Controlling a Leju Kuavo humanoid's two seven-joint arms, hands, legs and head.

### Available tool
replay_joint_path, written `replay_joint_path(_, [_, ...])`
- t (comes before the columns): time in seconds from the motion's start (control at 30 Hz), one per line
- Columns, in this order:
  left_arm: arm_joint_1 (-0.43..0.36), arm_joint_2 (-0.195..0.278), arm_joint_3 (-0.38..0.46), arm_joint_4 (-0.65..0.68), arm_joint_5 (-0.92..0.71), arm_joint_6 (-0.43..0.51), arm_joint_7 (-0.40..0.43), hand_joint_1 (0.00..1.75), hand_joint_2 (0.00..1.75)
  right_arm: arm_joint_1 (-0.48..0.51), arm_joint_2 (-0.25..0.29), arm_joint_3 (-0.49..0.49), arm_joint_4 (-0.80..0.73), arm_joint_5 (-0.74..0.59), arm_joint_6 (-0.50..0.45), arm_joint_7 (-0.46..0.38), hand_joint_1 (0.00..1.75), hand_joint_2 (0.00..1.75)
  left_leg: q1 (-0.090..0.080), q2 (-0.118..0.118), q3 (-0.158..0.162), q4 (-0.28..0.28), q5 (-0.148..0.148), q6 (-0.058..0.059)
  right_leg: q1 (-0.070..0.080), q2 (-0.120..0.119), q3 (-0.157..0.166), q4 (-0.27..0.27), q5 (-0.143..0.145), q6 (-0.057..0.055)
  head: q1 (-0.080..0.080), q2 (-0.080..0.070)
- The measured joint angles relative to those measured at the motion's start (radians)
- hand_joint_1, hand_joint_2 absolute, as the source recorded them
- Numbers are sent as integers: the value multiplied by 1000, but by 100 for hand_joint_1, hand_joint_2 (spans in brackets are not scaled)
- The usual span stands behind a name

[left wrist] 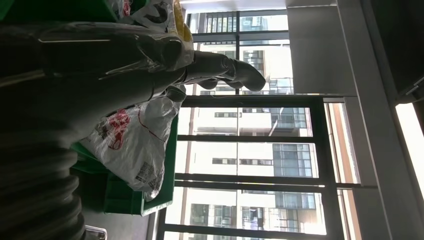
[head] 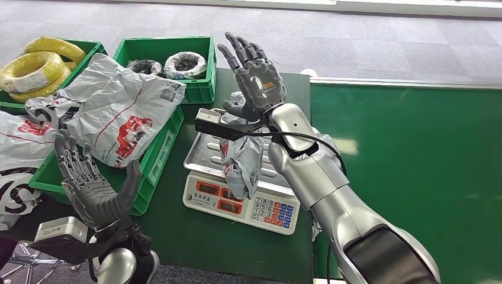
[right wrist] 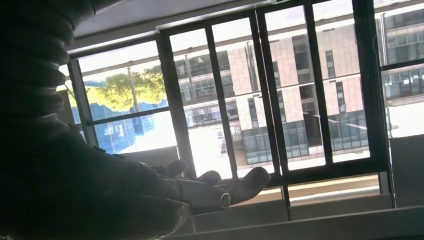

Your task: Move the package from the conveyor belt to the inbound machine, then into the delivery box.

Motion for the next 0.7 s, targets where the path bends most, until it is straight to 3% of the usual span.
replay_joint_path(0.33, [14,1,12,-12,-24,22,0,0,175,6,1,0,-10,5,-54,31,0,0,0,0,0,0,0,0,0,0,0,0,0,0,0,0])
replay_joint_path(0.5, [4,16,16,-24,-127,50,0,0,175,138,-39,-65,-244,-30,-270,36,0,0,0,-4,0,0,0,0,0,-4,0,-1,0,0,0,0])
replay_joint_path(0.57, [-9,23,20,-21,-154,51,0,0,175,231,-53,-121,-406,-72,-350,-41,0,0,0,-4,-1,0,0,0,0,-4,0,-1,0,0,0,0])
replay_joint_path(0.7, [-58,34,23,1,-166,52,0,0,175,429,-11,-299,-756,-273,-377,-376,0,0,0,-4,-2,0,-1,0,0,-4,-1,-1,-1,0,0,0])
